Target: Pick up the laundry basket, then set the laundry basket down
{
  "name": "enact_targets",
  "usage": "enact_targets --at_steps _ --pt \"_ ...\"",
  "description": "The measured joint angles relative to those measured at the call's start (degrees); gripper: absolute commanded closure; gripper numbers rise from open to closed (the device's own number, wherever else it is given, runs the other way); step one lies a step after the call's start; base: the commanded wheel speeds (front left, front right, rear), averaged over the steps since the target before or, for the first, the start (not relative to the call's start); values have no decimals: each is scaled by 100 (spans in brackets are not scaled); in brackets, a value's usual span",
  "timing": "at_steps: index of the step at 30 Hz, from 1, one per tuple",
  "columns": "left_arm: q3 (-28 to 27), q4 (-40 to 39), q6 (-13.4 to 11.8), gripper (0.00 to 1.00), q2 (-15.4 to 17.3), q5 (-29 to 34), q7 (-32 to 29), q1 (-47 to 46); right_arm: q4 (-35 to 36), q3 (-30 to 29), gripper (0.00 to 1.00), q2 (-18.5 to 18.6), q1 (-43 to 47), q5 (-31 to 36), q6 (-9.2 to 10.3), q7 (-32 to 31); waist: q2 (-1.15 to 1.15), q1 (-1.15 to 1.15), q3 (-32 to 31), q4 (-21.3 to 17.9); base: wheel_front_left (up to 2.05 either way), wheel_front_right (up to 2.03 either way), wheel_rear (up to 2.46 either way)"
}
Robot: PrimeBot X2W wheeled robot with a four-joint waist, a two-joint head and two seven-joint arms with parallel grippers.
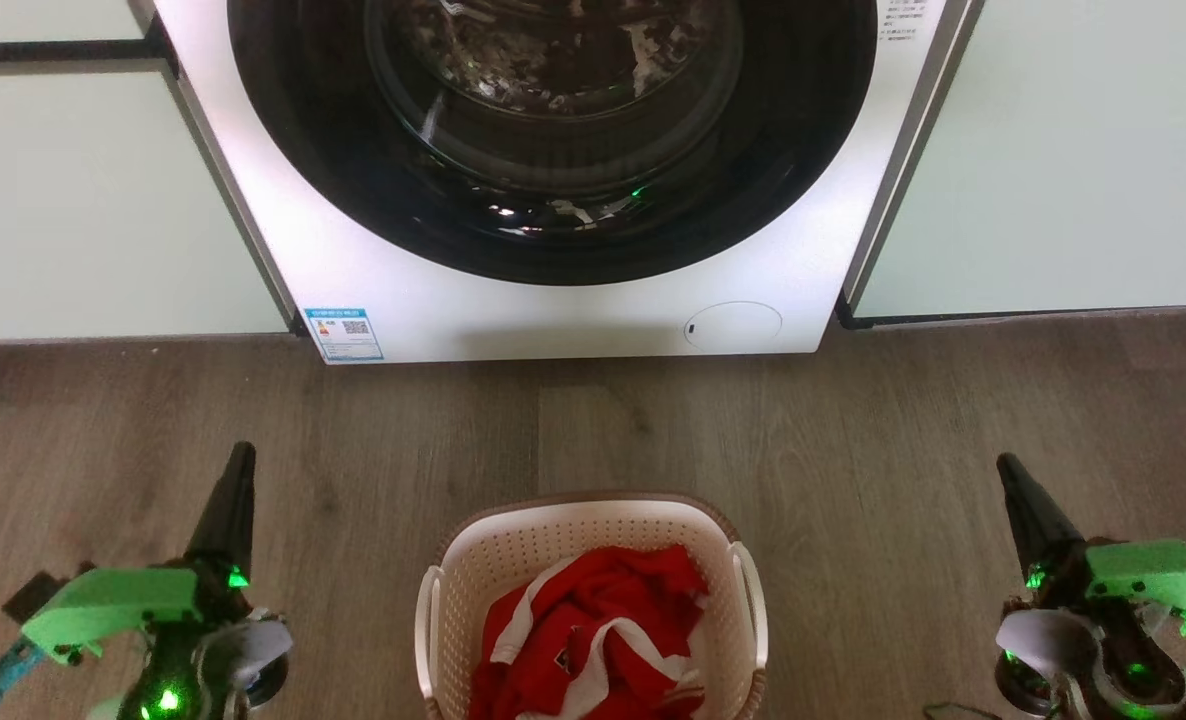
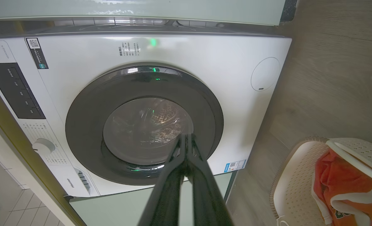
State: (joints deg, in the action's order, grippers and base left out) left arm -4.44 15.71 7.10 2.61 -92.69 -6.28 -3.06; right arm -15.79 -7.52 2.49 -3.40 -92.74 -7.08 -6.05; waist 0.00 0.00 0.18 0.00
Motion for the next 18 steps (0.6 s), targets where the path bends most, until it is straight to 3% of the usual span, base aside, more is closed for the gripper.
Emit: enact_targets --at_steps 6,7,18 --pt "0 0 0 100 0 0 -1 0 0 0 100 0 0 0 0 0 0 0 0 0 0 0 0" --pt "3 12 -4 0 -1 0 -1 2 -12 2 0 -2 2 -1 0 1 0 0 0 0 0 0 0" --pt "16 335 -8 0 -46 133 127 307 -285 29 0 -59 262 64 0 120 0 0 7 -7 0 0 0"
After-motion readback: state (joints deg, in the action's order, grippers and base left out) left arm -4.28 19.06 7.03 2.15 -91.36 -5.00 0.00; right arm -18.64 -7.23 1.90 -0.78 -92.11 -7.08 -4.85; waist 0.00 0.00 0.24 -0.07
